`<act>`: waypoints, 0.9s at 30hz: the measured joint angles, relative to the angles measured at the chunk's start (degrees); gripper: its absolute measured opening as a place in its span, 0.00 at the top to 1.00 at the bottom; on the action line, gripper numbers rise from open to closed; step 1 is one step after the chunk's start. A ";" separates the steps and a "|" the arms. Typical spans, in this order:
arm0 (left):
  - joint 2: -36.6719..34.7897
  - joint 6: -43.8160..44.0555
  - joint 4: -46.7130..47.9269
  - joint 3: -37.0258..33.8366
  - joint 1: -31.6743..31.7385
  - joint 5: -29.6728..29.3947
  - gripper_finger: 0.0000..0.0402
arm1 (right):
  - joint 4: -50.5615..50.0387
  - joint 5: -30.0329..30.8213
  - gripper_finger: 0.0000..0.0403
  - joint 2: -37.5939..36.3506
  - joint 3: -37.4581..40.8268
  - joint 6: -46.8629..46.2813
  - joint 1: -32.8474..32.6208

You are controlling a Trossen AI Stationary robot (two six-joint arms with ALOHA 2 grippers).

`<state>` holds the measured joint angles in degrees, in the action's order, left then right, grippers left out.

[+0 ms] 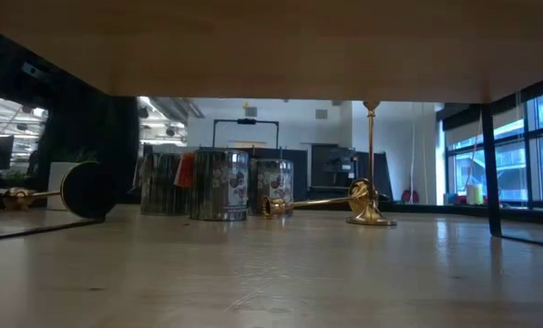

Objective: Pick & Place candle stick holders
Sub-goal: Put the top left silver scented candle on the shelf

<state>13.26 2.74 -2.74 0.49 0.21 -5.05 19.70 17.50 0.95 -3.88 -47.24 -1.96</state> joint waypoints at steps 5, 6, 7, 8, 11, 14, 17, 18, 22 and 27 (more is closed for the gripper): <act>0.01 0.01 0.00 0.00 0.00 0.01 0.97 | 5.83 3.22 0.99 0.00 0.00 0.04 0.00; -0.01 -0.01 0.00 0.00 0.02 0.01 0.97 | 6.40 3.36 0.99 -0.02 0.00 -0.13 0.00; -0.01 -0.02 0.00 0.00 0.00 0.01 0.97 | 6.76 3.49 0.99 -0.01 0.00 -0.26 0.00; 0.01 0.01 0.00 0.00 0.01 0.01 0.97 | 7.13 3.49 0.99 0.00 0.00 -0.31 0.00; -0.01 -0.02 0.00 0.00 0.00 0.00 0.97 | 8.35 4.46 0.99 -0.01 0.00 -0.31 0.00; 0.00 0.00 0.00 0.00 0.02 -0.01 0.97 | 10.90 5.43 0.99 -0.01 0.00 -0.33 0.00; 0.01 -1.04 0.00 0.00 0.02 -0.07 0.97 | 14.50 5.42 0.99 0.00 0.00 -0.71 0.00; -0.01 -3.25 0.00 0.00 0.01 -0.47 0.97 | 16.35 5.42 0.99 0.00 0.00 -1.37 0.00; 0.01 -7.95 -2.36 0.00 0.04 -1.47 0.98 | 20.30 5.16 0.99 0.00 0.00 -4.92 0.00; 0.01 15.79 -18.34 0.00 0.33 -4.22 0.97 | 22.39 5.00 0.99 0.00 0.00 -10.79 0.00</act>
<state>13.28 18.53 -21.08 0.49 0.54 -9.27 42.10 22.50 0.95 -3.88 -58.03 -1.96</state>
